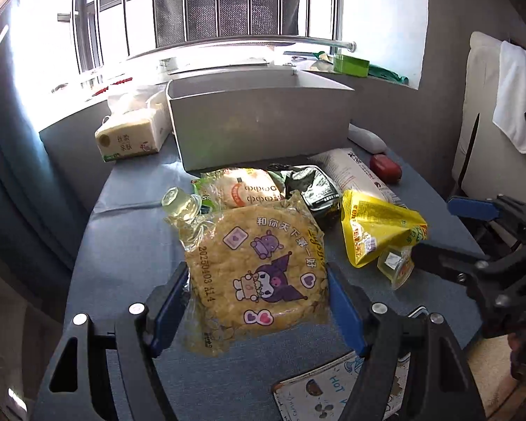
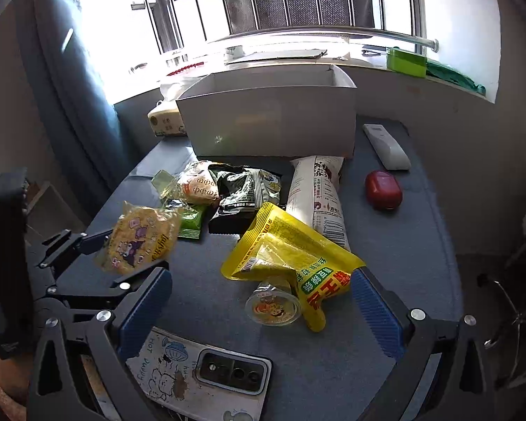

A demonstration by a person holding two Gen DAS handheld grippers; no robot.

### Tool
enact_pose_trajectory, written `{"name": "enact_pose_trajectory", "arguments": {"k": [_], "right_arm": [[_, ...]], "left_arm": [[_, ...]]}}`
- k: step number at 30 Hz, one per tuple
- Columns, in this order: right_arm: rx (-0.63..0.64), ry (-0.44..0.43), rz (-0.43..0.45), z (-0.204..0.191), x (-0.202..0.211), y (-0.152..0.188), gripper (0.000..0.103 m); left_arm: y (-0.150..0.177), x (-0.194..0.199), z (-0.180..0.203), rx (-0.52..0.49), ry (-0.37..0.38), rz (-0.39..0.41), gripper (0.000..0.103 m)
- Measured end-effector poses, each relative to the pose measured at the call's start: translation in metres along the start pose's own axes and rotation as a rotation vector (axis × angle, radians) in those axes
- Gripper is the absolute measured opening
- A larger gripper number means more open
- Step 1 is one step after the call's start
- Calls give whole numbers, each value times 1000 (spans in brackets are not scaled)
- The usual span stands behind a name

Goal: Organize snacks
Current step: 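Lift the biscuit pack with the left gripper while the right gripper grasps the yellow bag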

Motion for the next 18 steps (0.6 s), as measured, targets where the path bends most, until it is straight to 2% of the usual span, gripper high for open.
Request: {"name": "enact_pose_trajectory", "arguments": {"k": [7,9,13,15,17,18], "right_arm": [[223,85,-41,-12,-45,-5,103],[254,112,-67,-12,-58,-6,103],[257,112,-93,-11,-75,-8,103],[274,139,-69,-12,-71,-10,91],[272,71,-77,-20,-66,-9,55],[264,75,-76,-20,-64,-9,53]], "left_arm": [[-10,55,-37,70,-35,107,78],[-10,65,-45,86,-43,128,78],[-10,81,-56,115,-41,161,78],[-12,90,-61,129,-38,188,78],[-15,98,-64,136,-31,212,78],[-18,102,-66,140,-31,226,78]]}}
Point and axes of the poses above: each gripper's, at about its wrist camera, not at the fingertips, and x roughly against the way its jaws point, z to its right, y to its underside, the point moved 10 cm from there along -x, roughly the way its jaws point, and after that the axes turned 8 degrees about -z, right-handed, at the moved point
